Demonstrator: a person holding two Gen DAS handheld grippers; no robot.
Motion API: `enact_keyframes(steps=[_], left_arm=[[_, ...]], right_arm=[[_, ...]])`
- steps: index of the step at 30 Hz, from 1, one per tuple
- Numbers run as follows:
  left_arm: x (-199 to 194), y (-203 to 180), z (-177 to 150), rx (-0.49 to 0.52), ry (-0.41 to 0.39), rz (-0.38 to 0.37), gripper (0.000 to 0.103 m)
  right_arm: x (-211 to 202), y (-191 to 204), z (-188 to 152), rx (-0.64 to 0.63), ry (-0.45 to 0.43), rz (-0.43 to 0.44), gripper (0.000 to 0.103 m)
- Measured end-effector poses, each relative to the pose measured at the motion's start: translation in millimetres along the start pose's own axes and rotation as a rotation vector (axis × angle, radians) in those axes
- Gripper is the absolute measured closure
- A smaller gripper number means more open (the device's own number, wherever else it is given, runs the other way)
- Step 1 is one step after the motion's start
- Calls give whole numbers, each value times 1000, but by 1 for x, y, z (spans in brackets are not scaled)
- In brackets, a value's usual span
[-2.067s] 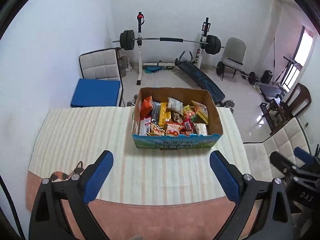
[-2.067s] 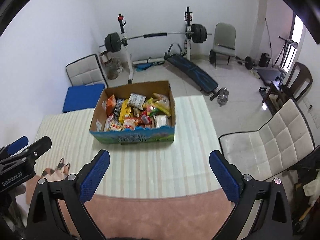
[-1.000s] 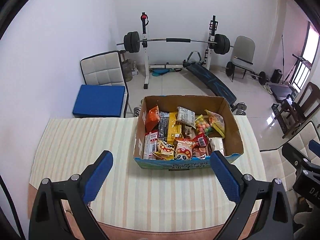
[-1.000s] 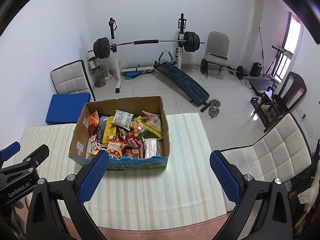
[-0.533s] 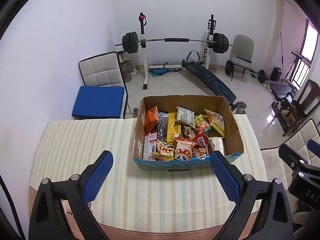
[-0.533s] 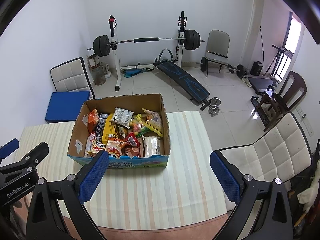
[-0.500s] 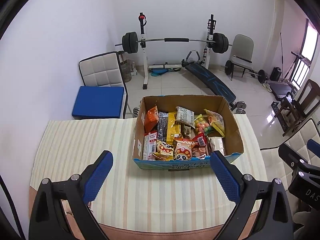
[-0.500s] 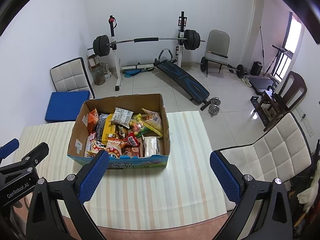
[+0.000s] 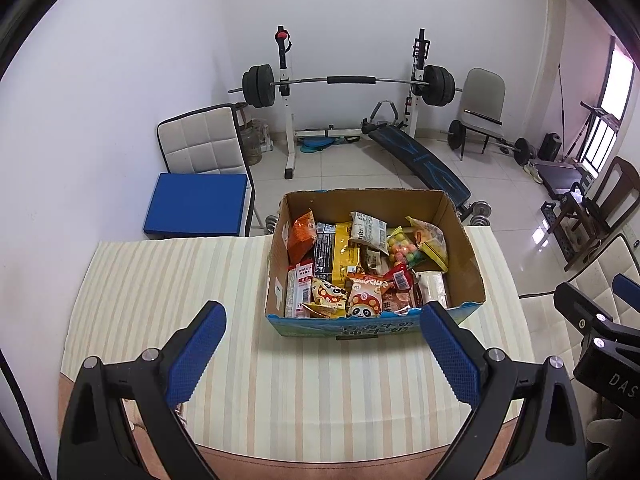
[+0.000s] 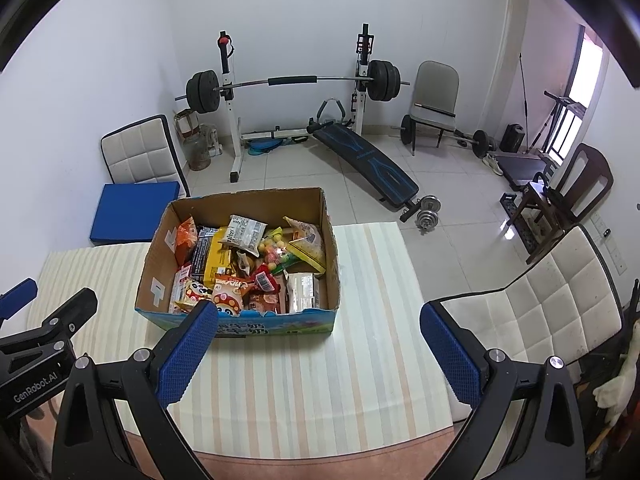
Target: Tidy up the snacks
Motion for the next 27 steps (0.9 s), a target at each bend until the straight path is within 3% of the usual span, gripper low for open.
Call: enact_keyframes(steps=[27], left_arm=[[-5,5,-5,8,-4,-10,1]], right_arm=[[-6,-7,-4,-3,-4,-3,0]])
Point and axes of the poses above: each gripper's, at about its wrist camera, not at the fingertips, and x roughly the way its jaws point, y to its left, z to its top, the point moved 5 cm from there along x, roughly the way its jaws point, and after that the axes turned 7 degrees about -y, right-handed, at the moved point
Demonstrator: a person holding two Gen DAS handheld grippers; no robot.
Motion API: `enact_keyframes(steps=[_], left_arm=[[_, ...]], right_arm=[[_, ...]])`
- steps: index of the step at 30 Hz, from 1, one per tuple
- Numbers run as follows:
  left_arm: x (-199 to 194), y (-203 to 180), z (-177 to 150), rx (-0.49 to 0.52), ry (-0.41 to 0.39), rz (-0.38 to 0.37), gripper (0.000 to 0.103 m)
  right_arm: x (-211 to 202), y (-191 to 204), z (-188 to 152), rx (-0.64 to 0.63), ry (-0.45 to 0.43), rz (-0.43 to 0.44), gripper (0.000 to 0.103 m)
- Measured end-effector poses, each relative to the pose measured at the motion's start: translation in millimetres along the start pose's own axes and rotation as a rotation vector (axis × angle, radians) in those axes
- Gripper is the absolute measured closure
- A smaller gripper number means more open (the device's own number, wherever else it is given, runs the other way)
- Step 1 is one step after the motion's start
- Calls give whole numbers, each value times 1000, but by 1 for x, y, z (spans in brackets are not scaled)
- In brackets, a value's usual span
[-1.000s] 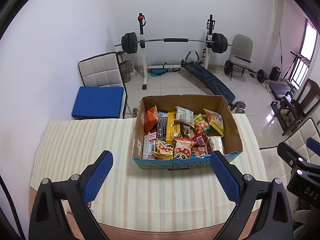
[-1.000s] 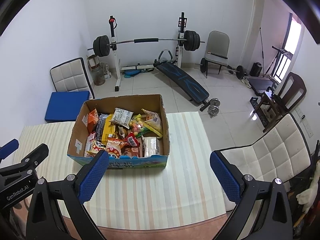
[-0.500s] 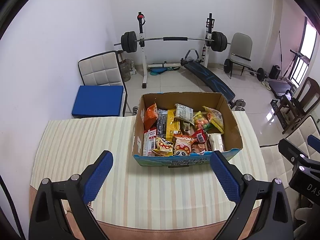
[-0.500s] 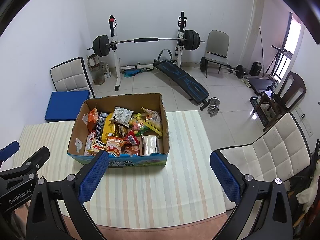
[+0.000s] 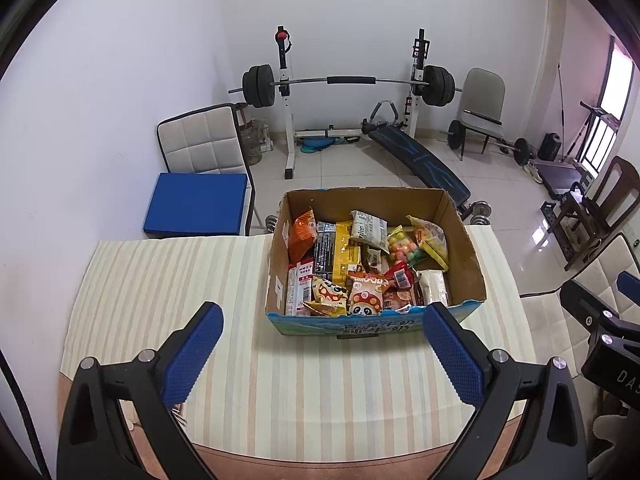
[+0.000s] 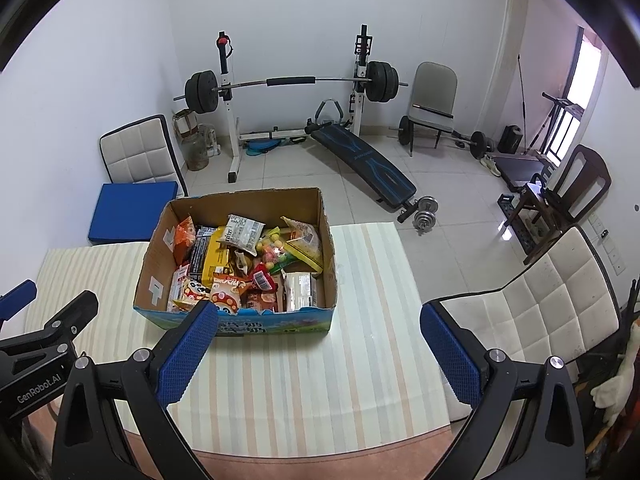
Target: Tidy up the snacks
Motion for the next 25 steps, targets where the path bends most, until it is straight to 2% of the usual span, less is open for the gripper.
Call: enact_keyframes(steps=[25], left_arm=[[-2,4,6,8,-24,-4,1]], right_arm=[[-2,-4,9,-8,1,6,0]])
Point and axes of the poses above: each gripper's, at about its wrist camera, not at the fingertips, and x roughly the way its jaws point, y to its left, z to its top, the point moved 5 cm from there along x, roughly the way its jaws point, and after that the axes turned 7 degrees about -y, right-handed, at the moved point
